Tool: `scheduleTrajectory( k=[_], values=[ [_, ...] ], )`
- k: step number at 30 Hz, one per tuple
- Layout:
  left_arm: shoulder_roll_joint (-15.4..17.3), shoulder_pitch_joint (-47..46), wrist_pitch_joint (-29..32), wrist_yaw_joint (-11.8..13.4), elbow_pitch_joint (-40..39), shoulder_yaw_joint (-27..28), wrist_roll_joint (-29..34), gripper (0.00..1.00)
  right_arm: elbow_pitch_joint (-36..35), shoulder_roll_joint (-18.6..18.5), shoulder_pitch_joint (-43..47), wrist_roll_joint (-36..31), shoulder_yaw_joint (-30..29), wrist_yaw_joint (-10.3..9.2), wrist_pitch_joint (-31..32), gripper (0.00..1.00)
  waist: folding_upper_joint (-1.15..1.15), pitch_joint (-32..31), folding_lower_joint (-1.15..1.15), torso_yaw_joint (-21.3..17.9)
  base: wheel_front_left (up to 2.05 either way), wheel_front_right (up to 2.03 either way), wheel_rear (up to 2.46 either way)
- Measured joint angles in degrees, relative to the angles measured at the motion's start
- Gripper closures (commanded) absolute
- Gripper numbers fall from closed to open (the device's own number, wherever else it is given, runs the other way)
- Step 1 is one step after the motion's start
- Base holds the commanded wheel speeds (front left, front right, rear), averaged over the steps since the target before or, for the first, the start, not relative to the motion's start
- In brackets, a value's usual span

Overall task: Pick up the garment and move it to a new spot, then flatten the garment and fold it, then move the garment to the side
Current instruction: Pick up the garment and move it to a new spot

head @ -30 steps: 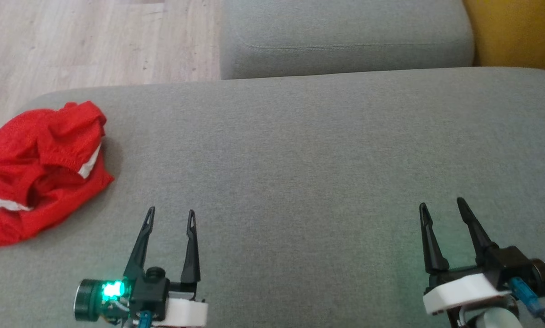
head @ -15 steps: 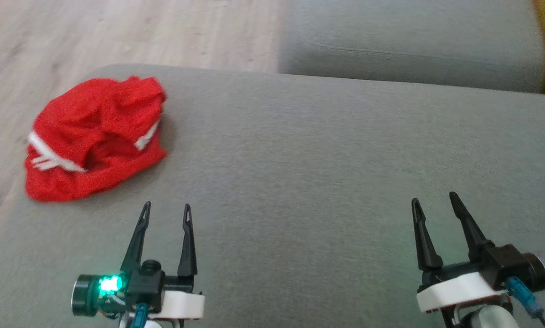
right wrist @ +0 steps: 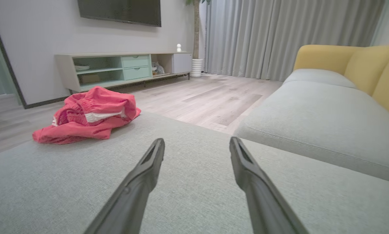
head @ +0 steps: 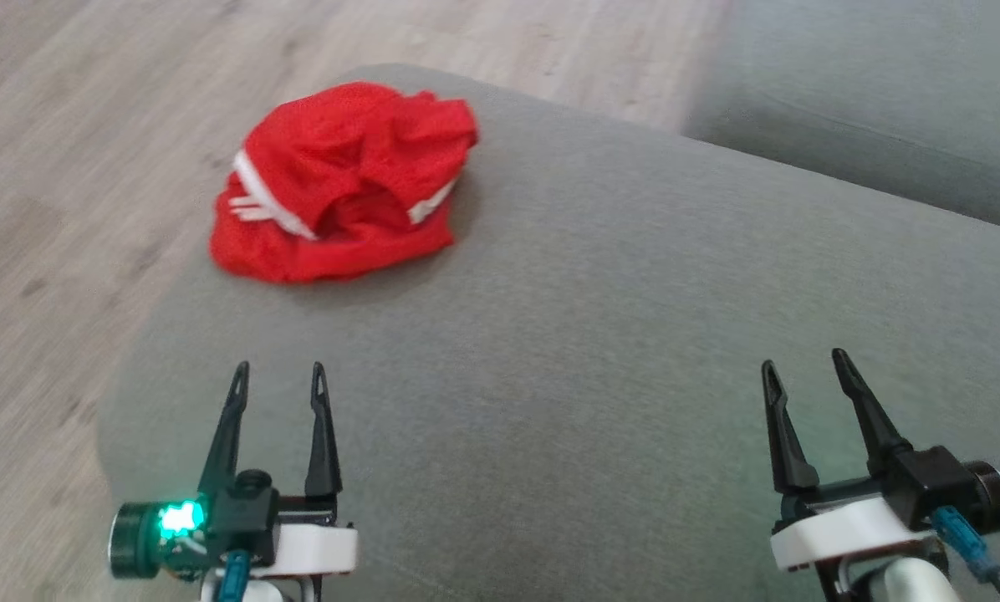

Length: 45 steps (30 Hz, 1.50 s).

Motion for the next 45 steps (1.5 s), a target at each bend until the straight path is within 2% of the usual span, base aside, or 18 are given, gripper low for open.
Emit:
scheduleTrajectory(
  k=[4, 9, 12, 16, 19, 23, 28, 29, 32, 39, 40, 41, 45],
  values=[
    [-0.02, 0.02, 0.00, 0.00, -0.90, 0.85, 0.00, 0.00, -0.16, 0.00, -0.04, -0.77, -0.60, 0.00, 0.00, 0.00, 0.00, 0.90, 0.00, 2.83, 0.00, 0.00, 0.00],
    [0.37, -2.29, 0.00, -0.68, -3.58, 3.26, 0.02, 0.00, -0.59, -0.01, -1.53, -4.35, -1.20, 0.00, 0.00, 0.00, 0.00, 4.93, 0.00, 3.49, 0.00, 0.00, 0.00],
    [1.65, -8.13, -0.01, -1.63, -4.97, 4.83, 0.62, 0.00, -1.18, -0.02, -3.17, -8.00, -1.15, 0.00, 0.00, 0.00, 0.00, 7.50, 0.01, 3.08, 0.00, 0.00, 0.00],
    [3.72, -18.64, -0.26, -4.53, -4.27, 6.23, 0.62, 0.00, -1.97, -0.19, -4.81, -11.67, -1.29, 0.00, 0.00, 0.00, 0.00, 11.33, 0.01, 2.08, 0.00, 0.00, 0.00],
    [4.99, -26.98, -0.31, -7.08, 0.49, 6.32, 0.60, 0.00, -2.77, -1.12, -6.53, -12.70, -1.30, 0.00, 0.00, 0.00, 0.00, 14.32, 0.01, 0.93, 0.00, 0.00, 0.00],
    [5.72, -37.99, -0.03, -11.24, 10.70, 6.16, -0.56, 0.00, -4.78, -2.60, -9.63, -13.32, -1.67, 0.00, -0.01, 0.00, 0.00, 18.36, 0.02, -0.87, 0.00, 0.00, 0.00],
    [5.67, -48.61, 5.04, -16.29, 23.57, 5.89, -3.31, 0.00, -6.35, -3.67, -11.70, -13.60, -1.59, 0.00, -0.01, 0.00, 0.00, 22.67, 0.02, -3.48, 0.00, 0.00, 0.00],
    [5.67, -48.61, 5.04, -16.29, 23.57, 5.89, -3.31, 0.00, -6.35, -3.67, -11.70, -13.60, -1.59, 0.00, -0.01, 0.00, 0.00, 22.67, 0.02, -3.48, 0.00, 0.00, 0.00],
    [5.91, -52.08, 9.75, -18.11, 33.06, 6.12, -6.03, 0.00, -7.36, -3.69, -11.96, -13.63, -1.40, 0.00, -0.01, 0.00, 0.00, 25.13, 0.01, -5.87, 0.00, 0.00, 0.00],
    [7.50, -54.55, 15.00, -19.48, 43.75, 5.87, -6.79, 0.00, -9.16, -3.65, -14.09, -14.14, -1.45, 0.00, -0.25, 0.00, 0.00, 28.67, 0.01, -8.98, 0.00, 0.00, 0.00],
    [8.00, -54.77, 15.02, -19.48, 44.84, 5.58, -6.71, 0.74, -9.38, -3.64, -14.65, -14.14, -1.44, 0.00, -0.34, 0.00, -0.01, 29.13, 0.01, -9.46, 0.00, 0.00, 0.00],
    [8.39, -54.96, 14.30, -19.44, 45.52, 5.52, -6.49, 1.00, -9.58, -3.63, -14.98, -14.14, -1.49, 0.00, -0.34, 0.00, 0.00, 29.52, 0.01, -9.93, 0.00, 0.00, 0.00],
    [9.31, -55.98, 9.44, -19.46, 46.71, 5.23, -6.48, 1.00, -9.66, -3.48, -15.39, -14.14, -1.82, 0.00, -0.35, 0.00, -0.01, 29.89, 0.02, -11.28, 0.00, 0.00, 0.00]
  ],
)
